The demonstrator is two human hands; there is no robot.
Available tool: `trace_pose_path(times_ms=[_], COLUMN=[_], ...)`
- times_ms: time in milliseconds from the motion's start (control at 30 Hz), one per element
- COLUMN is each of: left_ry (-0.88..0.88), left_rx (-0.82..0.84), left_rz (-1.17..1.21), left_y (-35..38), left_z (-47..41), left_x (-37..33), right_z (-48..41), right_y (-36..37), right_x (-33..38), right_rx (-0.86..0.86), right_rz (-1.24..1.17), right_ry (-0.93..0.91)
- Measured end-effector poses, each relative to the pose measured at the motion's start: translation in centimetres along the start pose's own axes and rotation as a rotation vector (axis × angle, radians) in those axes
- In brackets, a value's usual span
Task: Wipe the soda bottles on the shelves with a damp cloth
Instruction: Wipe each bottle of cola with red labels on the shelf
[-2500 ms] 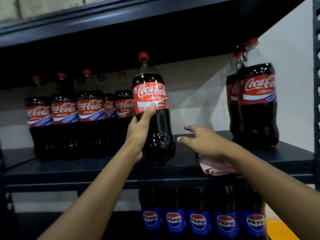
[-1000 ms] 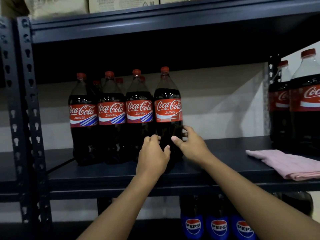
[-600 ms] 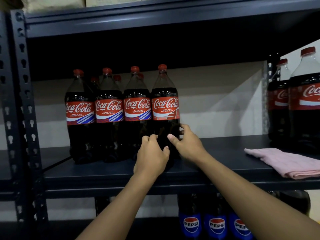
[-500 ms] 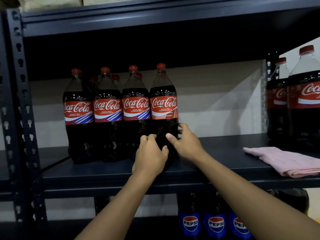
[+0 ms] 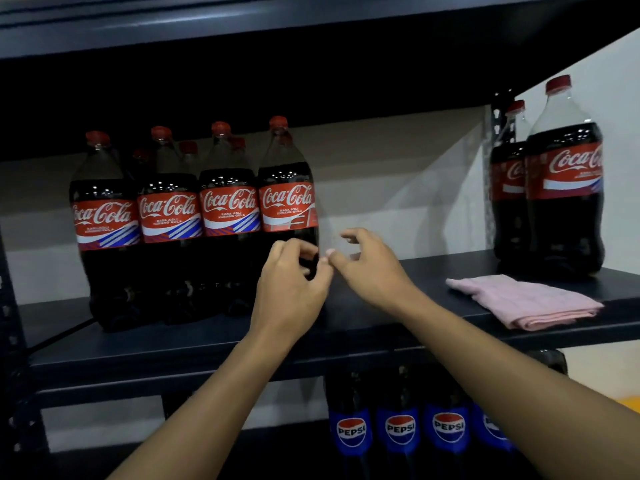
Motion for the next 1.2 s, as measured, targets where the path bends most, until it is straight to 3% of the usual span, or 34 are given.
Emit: trace_pose_path(times_ms=[167, 300, 433, 633, 867, 1100, 1200], left_ry=[-0.005, -0.092, -0.165, -0.254, -0.284, -0.259, -0.291], left_rx=[0.109, 0.266, 0.406, 0.573, 0.606, 0.584, 0.579], left_rz=[0.188, 0.282, 0.335, 0.328, 0.405, 0.376, 0.362], left_y=[6.7, 15.6, 23.4, 31.1, 33.8, 31.1, 29.7], left_z=[-2.1, -3.6, -4.0, -3.3, -3.7, -5.3, -6.0], left_x=[-6.9, -11.5, -14.1, -15.4, -14.3, -11.4, -9.2], right_z=[1.1, 2.2, 2.9, 1.8, 1.4, -1.4, -3.4], right_y=[-9.9, -19.6, -26.1, -26.5, -26.8, -24.6, -22.2], right_x=[-2.8, -7.5, -13.6, -22.2, -22.7, -19.5, -18.4], right_rx=[-0.140, -0.392, -0.530, -0.267, -0.263, -0.153, -0.081], right_rz=[0.058, 0.157, 0.224, 0.111, 0.287, 0.634, 0.667], right_ry=[-0.014, 0.008, 0.207, 0.445, 0.357, 0.240, 0.213])
Point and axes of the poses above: each hand's wrist, its own z-axis away from the middle knuckle, its own y-axis out of the palm, x = y × z, the point moved 8 cm from there along -z, towards the middle knuckle, and after that the axes turned 6 degrees about z, right-handed, at the moved point
